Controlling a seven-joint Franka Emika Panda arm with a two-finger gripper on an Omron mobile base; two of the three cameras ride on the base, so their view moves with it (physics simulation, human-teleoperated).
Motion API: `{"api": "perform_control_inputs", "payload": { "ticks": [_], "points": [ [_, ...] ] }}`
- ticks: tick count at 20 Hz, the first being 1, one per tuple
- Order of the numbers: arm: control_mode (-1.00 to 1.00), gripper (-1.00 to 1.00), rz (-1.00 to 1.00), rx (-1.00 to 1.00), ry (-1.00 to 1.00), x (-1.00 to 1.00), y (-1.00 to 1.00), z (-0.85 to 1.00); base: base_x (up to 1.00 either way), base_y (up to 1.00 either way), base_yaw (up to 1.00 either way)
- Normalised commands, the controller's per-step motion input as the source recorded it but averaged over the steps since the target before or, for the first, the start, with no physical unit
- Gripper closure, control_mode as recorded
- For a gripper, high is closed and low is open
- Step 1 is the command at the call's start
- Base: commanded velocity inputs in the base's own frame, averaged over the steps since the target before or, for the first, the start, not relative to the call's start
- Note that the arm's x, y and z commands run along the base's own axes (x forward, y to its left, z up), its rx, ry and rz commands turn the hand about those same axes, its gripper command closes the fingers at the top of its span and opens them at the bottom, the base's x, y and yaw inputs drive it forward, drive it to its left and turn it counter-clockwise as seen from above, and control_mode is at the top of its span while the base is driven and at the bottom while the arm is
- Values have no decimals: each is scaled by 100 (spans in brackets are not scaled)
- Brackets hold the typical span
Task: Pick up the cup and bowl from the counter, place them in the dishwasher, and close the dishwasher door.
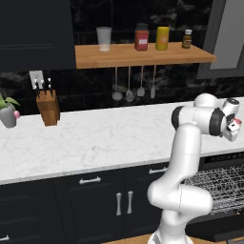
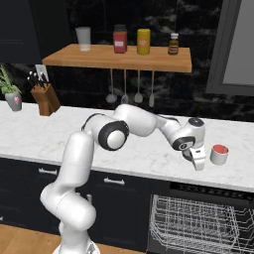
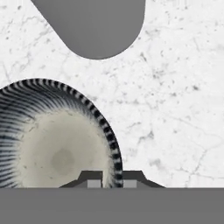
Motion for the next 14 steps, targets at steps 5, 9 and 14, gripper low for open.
{"api": "perform_control_inputs", "payload": {
  "ticks": [5,9,14],
  "points": [
    [-100,100,13,0,-19,-84,18,29,0,0,0],
    [-100,100,20,0,-19,-97,25,36,0,0,0],
    [-100,100,19,-1,-12,-100,21,20,0,0,0]
  ]
}}
